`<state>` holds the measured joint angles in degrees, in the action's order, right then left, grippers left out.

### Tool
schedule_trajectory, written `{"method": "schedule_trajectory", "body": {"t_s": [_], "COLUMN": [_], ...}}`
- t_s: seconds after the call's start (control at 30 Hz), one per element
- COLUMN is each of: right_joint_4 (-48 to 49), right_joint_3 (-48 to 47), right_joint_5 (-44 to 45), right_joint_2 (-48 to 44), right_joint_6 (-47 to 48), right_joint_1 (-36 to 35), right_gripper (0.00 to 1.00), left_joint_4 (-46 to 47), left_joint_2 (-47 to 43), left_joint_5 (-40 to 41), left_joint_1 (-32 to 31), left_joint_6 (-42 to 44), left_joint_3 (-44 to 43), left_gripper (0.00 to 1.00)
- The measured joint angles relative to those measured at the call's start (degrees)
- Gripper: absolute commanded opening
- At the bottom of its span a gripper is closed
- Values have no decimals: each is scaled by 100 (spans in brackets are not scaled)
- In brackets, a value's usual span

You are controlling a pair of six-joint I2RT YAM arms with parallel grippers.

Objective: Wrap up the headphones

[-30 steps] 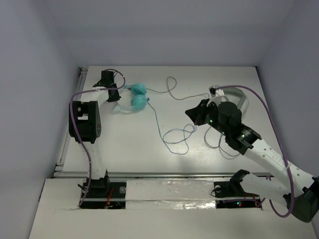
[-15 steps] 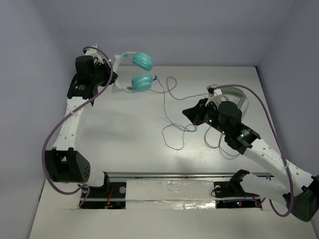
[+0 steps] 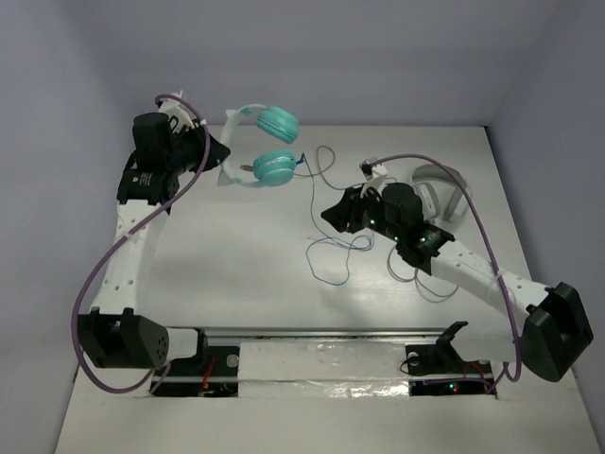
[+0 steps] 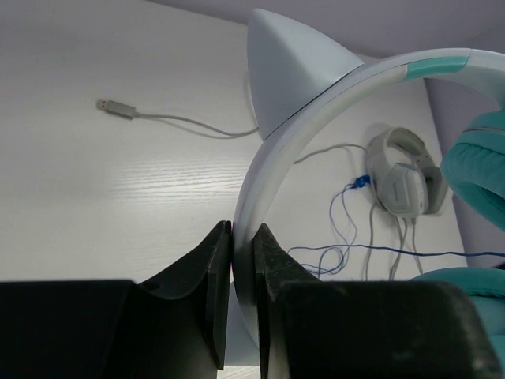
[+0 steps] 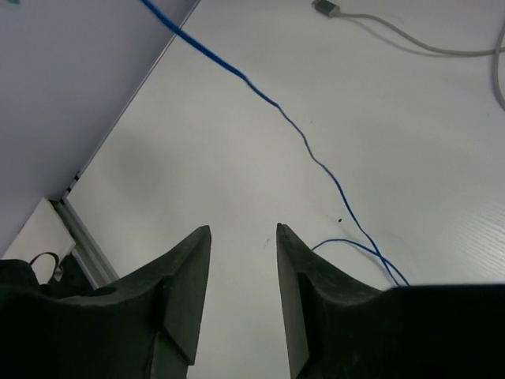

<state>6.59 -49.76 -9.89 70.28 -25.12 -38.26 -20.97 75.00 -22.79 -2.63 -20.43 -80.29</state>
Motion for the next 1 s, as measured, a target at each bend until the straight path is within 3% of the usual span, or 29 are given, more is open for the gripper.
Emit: {"method": "schedule_trajectory", "body": {"t_s": [0.07,0.37,0.6,0.63,0.7,0.77,0.83,0.93,1.0], "right_joint_4": [310,1029,1390,1480,1613,1617,1582,1484,1412], "right_joint_3": [136,205,205,247,343,380,380,380,402], "right_joint_5": [-70,-597,-1150,-1182,-1139,-929,-717,-282,-63], "right_joint_2": [87,743,1394,1423,1412,1333,1147,658,210], "right_joint_6": [42,505,549,525,428,280,227,136,101], "right_joint_1": [24,507,562,560,560,557,557,560,562], "right_gripper": [52,59,55,53,28,10,1,4,23], "left_joint_4": [22,332,538,538,540,597,675,750,741], "left_joint_2": [-153,-356,-348,-345,-339,-337,-337,-337,-310], "left_joint_5": [-118,-717,-1012,-1023,-1034,-1051,-1071,-1073,-1071], "left_joint_1": [0,0,0,0,0,0,0,0,0], "left_joint_6": [-79,-452,-743,-761,-793,-837,-868,-892,-894], "left_joint_3": [-11,-225,-350,-426,-612,-785,-916,-1001,-1058], "left_gripper": [0,0,0,0,0,0,0,0,0]}}
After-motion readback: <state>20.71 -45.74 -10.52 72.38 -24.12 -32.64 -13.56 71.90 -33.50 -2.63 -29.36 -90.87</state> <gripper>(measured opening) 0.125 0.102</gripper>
